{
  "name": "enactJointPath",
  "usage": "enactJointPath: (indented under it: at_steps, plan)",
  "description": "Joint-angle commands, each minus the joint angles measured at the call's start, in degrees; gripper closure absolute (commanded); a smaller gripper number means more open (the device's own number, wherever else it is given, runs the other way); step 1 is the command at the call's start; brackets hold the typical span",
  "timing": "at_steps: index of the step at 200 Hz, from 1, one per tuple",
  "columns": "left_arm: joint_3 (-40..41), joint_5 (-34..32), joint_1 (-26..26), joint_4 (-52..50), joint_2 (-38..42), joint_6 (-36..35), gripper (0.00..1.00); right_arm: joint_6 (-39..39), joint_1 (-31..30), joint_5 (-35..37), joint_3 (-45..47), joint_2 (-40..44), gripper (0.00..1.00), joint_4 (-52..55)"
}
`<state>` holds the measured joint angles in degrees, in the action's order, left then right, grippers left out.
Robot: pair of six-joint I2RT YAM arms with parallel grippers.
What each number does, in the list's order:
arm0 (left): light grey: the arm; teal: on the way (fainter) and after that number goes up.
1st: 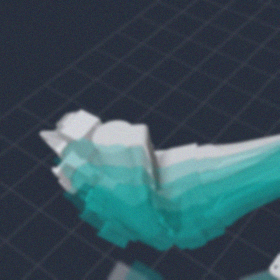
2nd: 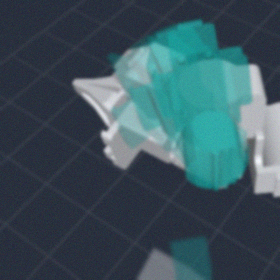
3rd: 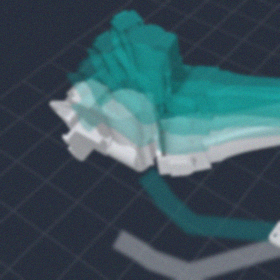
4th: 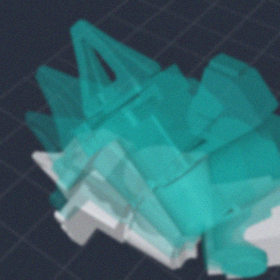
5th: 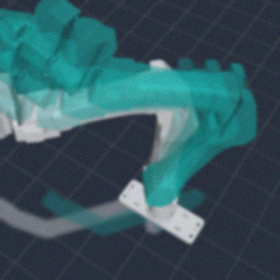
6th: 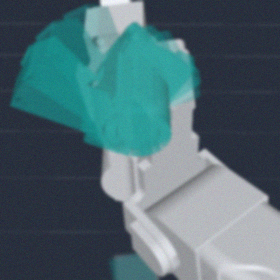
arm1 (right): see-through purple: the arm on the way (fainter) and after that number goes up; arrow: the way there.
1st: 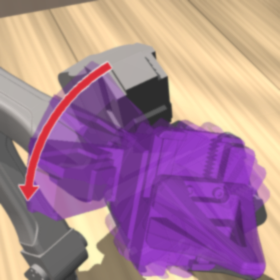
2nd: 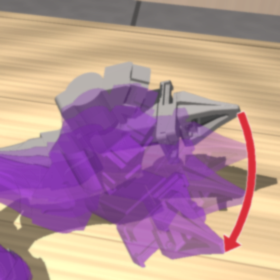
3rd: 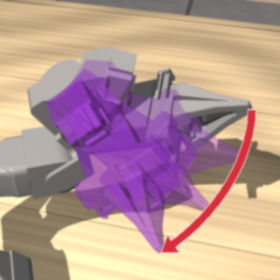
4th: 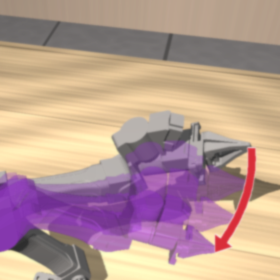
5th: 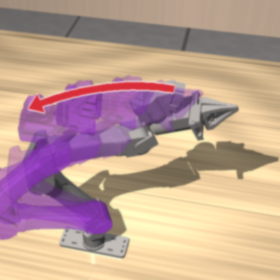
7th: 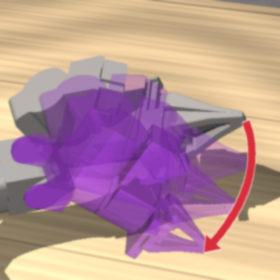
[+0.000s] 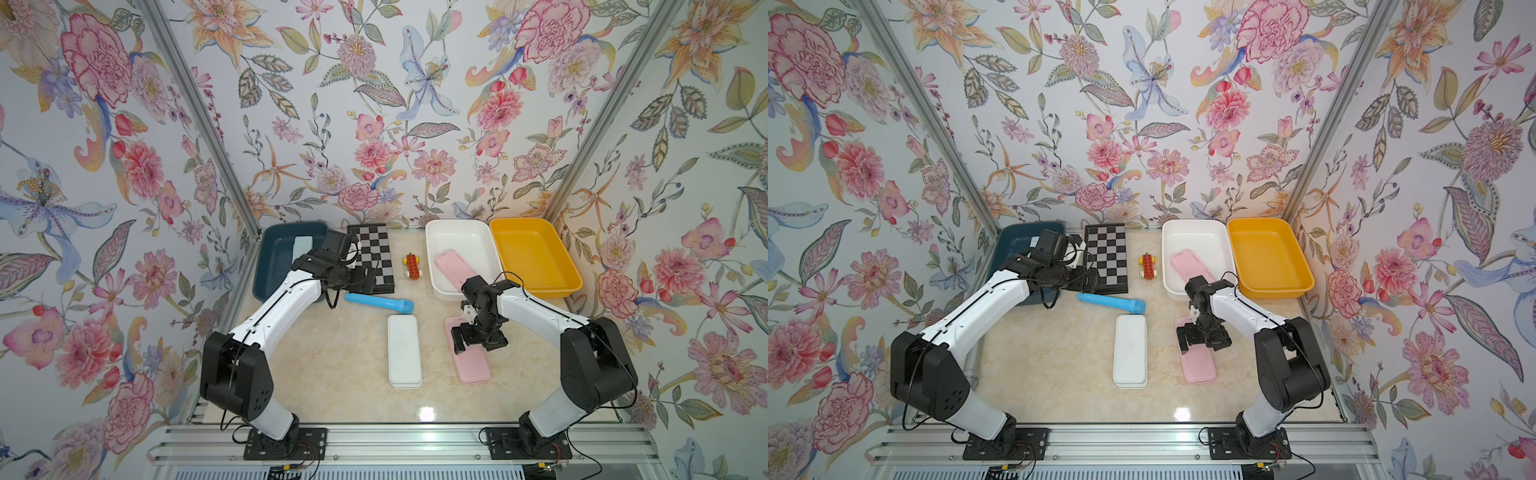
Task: Place the pencil cases by color into the storage box
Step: Pick up the pencil case from the center of the board.
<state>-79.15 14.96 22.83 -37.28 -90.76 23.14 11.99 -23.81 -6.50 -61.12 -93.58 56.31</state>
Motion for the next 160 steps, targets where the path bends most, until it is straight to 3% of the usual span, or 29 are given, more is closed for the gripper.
enactJointPath:
  at_steps: [1, 73, 160]
  plan:
    - [0.58, 4.97, -0.15, 2.71, -0.76, -0.59, 0.02, 0.82, -1.46, -0.76, 0.20, -1.08, 0.00, -2.25]
    - [1.33, 6.99, -1.21, 3.71, -1.36, 0.33, 0.02, 3.34, -4.80, 4.97, 3.17, -3.61, 0.00, -4.75]
    - [1.64, 8.19, -1.42, 4.50, -1.94, 0.86, 0.02, 7.40, -8.37, 5.54, 6.89, -4.49, 0.00, -9.25]
